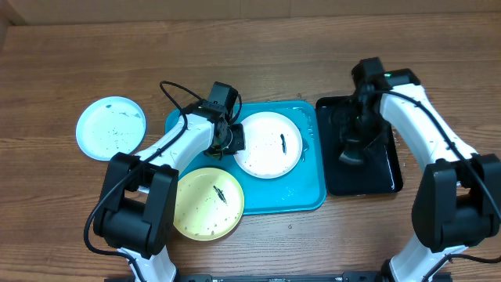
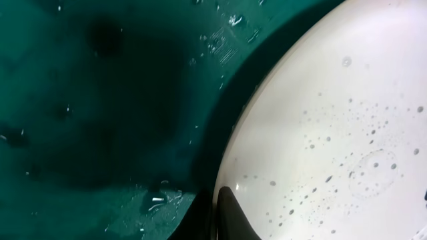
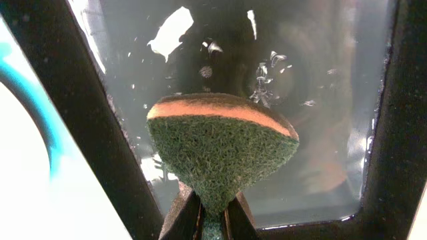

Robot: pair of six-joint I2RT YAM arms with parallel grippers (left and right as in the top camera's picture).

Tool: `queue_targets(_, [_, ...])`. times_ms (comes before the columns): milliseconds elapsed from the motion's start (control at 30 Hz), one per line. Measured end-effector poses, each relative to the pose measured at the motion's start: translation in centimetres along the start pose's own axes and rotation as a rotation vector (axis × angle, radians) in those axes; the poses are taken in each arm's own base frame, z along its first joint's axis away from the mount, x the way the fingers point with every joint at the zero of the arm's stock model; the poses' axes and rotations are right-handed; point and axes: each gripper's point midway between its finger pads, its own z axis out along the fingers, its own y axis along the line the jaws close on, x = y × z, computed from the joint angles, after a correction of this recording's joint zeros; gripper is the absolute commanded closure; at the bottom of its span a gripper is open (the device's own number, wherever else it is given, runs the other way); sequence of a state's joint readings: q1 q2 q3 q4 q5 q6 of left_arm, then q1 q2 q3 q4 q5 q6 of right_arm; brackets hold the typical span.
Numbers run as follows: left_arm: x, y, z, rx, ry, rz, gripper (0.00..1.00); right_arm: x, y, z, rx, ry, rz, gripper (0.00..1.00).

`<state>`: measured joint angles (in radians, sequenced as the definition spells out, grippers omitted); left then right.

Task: Clean dirty plates on tray and stack at the side
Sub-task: 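Lift the sponge with the right gripper out of the black tray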

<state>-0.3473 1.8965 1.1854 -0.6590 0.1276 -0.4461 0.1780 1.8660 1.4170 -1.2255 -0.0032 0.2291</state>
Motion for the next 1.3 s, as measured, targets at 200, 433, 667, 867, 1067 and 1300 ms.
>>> queue_targets(200, [0.4, 0.2, -0.2, -0.011, 0.023, -0.003, 0.96, 0.6, 1.9, 0.0, 0.082, -0.028, -0.098, 0.96])
queue_targets(433, [0.5, 0.2, -0.2, -0.011, 0.023, -0.003, 0.96, 0.7, 2.9, 0.0, 0.128, -0.059, -0.135, 0.96])
queue_targets(667, [0.4, 0.2, -0.2, -0.011, 0.023, -0.003, 0.96, 0.5, 2.7, -0.1, 0.141, -0.069, -0.127, 0.96])
queue_targets(867, [0.4, 0.2, -0.2, -0.011, 0.023, -0.003, 0.96, 0.6, 2.6, 0.5, 0.142, -0.070, -0.127, 0.96])
queue_targets(1067, [0.4, 0.2, -0.2, -0.011, 0.021, -0.003, 0.94, 0.8, 2.1, 2.2, 0.156, -0.074, -0.126, 0.96])
queue_targets(1300, [0.1, 0.1, -0.2, -0.006, 0.010, -0.002, 0.94, 0.3, 2.4, 0.5, 0.154, -0.082, -0.127, 0.96])
